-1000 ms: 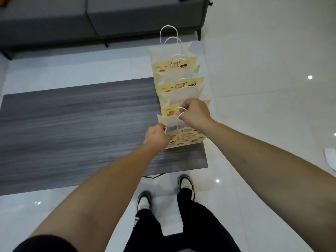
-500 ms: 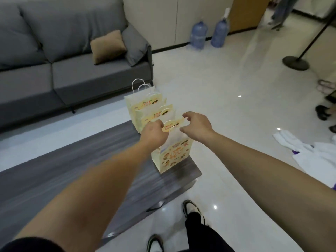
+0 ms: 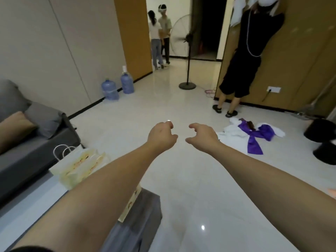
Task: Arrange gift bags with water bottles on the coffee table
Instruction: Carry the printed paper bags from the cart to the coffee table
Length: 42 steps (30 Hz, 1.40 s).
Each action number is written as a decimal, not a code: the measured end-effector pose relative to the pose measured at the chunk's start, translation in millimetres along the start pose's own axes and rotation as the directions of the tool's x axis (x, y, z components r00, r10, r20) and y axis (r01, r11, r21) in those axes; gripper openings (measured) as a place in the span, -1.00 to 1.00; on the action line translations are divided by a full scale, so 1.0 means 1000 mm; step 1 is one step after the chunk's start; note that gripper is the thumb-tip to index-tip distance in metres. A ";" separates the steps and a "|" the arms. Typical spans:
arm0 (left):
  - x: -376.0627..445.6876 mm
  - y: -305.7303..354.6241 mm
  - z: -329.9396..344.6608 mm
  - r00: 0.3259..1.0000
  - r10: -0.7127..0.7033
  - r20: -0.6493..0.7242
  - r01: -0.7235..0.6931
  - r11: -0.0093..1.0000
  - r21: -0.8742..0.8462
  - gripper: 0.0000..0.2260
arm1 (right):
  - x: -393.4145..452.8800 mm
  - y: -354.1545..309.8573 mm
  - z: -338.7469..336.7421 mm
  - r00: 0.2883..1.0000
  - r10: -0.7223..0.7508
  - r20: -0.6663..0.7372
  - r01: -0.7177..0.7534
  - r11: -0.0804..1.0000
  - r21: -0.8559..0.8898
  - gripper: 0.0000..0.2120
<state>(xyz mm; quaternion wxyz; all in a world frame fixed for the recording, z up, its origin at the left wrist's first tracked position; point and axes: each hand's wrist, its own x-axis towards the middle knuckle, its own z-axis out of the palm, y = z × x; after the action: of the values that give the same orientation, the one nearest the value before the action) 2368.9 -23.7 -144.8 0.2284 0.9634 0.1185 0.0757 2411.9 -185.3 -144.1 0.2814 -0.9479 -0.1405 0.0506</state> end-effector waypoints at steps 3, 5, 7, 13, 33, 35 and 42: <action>0.002 0.079 0.027 0.988 0.145 0.047 -0.146 0.989 0.008 -0.59 | -0.025 0.063 -0.049 0.990 0.099 -0.101 -0.096 0.995 0.031 -0.41; -0.005 0.137 0.051 0.968 0.238 0.081 -0.240 0.971 0.009 -0.59 | -0.048 0.111 -0.081 0.974 0.163 -0.158 -0.158 0.986 0.044 -0.43; -0.018 0.197 0.079 0.939 0.324 0.113 -0.326 0.945 0.000 -0.60 | -0.077 0.162 -0.112 0.951 0.234 -0.202 -0.228 0.972 0.052 -0.46; -0.087 0.372 0.176 0.755 0.600 0.265 -0.617 0.786 -0.023 -0.64 | -0.178 0.318 -0.199 0.827 0.467 -0.313 -0.451 0.884 0.128 -0.47; -0.399 0.751 0.400 -0.169 0.858 0.485 -0.901 0.065 -0.429 -0.56 | -0.577 0.589 -0.306 -0.032 0.908 -0.417 -0.787 0.234 0.571 -0.40; -0.422 0.776 0.412 -0.254 0.846 0.469 -0.878 0.001 -0.478 -0.56 | -0.601 0.600 -0.314 -0.131 0.896 -0.424 -0.772 0.175 0.611 -0.41; -0.484 0.863 0.442 -0.495 0.778 0.388 -0.782 -0.203 -0.589 -0.61 | -0.661 0.627 -0.347 -0.439 0.774 -0.457 -0.703 0.021 0.711 -0.43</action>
<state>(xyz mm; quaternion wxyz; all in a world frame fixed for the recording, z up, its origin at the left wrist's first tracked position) 2159.3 -1085.9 -185.0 0.0987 0.6057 -0.7747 -0.1527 1990.2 -1063.1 -185.8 0.2158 -0.6127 0.7255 -0.2274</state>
